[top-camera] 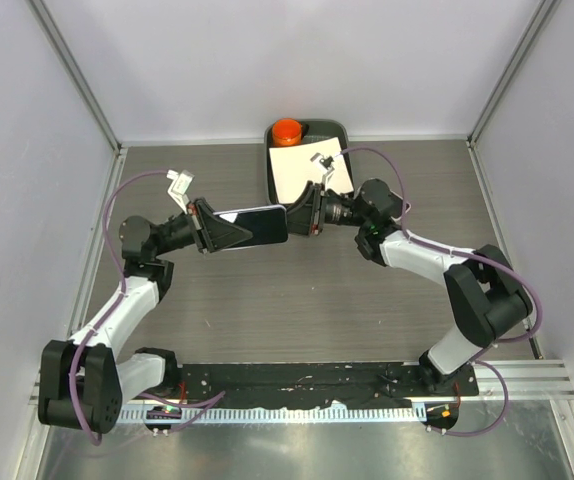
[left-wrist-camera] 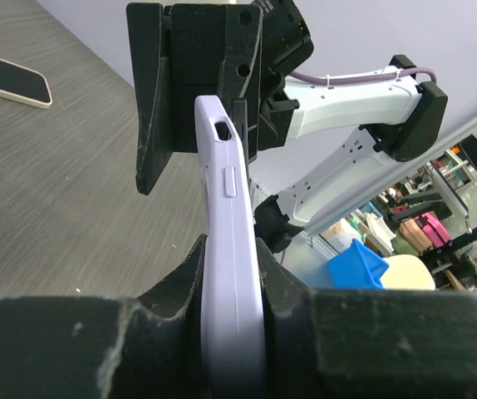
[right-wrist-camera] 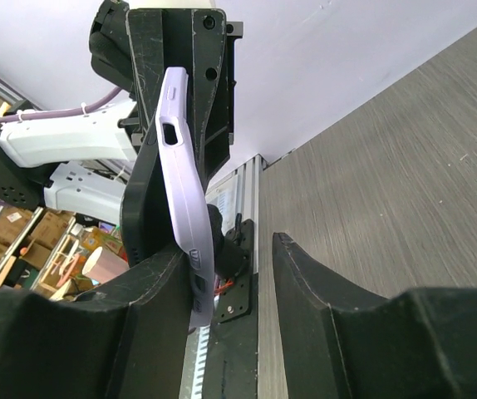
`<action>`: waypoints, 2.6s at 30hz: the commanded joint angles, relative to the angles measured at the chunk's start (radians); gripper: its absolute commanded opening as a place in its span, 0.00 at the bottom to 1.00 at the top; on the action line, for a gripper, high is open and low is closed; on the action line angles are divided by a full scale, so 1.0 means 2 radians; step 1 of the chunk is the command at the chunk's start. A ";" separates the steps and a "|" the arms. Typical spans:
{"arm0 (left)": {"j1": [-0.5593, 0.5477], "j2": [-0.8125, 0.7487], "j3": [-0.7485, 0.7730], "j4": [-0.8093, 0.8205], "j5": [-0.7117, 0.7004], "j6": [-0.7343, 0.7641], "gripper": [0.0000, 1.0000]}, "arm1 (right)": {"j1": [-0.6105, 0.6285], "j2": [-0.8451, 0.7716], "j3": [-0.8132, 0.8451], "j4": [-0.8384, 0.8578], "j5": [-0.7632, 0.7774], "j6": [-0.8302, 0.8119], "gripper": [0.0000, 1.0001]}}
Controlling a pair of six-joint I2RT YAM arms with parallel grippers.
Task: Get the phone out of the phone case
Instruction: Remove the phone case from the phone.
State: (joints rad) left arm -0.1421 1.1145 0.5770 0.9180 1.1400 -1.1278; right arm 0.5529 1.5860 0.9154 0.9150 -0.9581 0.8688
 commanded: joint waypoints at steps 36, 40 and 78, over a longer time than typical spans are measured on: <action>0.003 -0.016 0.030 -0.129 -0.097 0.118 0.00 | 0.061 0.032 0.022 0.038 -0.055 0.035 0.40; 0.003 -0.017 0.031 -0.130 -0.096 0.118 0.00 | 0.061 0.032 0.022 0.037 -0.055 0.036 0.40; 0.017 -0.018 0.075 -0.155 -0.078 0.144 0.85 | -0.005 -0.007 0.008 0.015 -0.036 0.046 0.01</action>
State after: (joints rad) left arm -0.1093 1.0824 0.6689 0.5808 0.9947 -0.8734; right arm 0.5606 1.6440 0.9157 0.9024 -1.0183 0.9565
